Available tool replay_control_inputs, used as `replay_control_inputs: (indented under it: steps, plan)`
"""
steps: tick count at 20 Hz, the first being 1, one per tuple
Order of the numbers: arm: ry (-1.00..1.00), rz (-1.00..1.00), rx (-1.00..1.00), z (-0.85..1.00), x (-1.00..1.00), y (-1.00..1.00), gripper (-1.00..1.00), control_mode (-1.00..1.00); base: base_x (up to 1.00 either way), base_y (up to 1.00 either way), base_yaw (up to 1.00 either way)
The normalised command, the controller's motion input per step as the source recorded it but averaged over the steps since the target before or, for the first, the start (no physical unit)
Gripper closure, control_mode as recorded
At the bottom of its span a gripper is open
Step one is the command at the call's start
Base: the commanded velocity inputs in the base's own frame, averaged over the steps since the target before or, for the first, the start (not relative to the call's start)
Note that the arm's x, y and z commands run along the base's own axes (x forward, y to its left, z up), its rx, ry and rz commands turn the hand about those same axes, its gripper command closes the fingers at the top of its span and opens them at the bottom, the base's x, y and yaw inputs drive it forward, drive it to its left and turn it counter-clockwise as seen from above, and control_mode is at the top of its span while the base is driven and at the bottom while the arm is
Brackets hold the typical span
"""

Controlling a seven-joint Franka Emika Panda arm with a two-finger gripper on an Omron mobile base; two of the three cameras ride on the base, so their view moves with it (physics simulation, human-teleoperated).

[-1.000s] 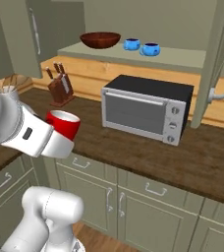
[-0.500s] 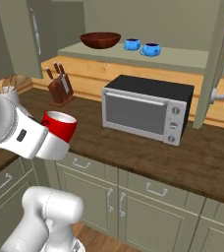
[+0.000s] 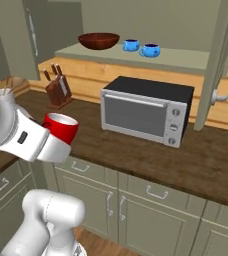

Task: Gather all objects into one cabinet and sort the glasses and bowls to opposite sides.

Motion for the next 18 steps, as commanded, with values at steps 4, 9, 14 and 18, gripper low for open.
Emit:
replay_control_inputs:
  steps: [4,9,14,18]
  plan:
    - [0.00,0.00,0.00,0.00,0.00,0.00,1.00,1.00,0.46,-0.06,-0.27]
    - [0.00,0.00,0.00,0.00,0.00,0.00,1.00,1.00,0.47,-0.03,-0.29]
    - [0.00,0.00,0.00,0.00,0.00,0.00,1.00,1.00,0.33,-0.04,-0.11]
    - [0.00,0.00,0.00,0.00,0.00,0.00,1.00,1.00,0.38,0.00,0.00]
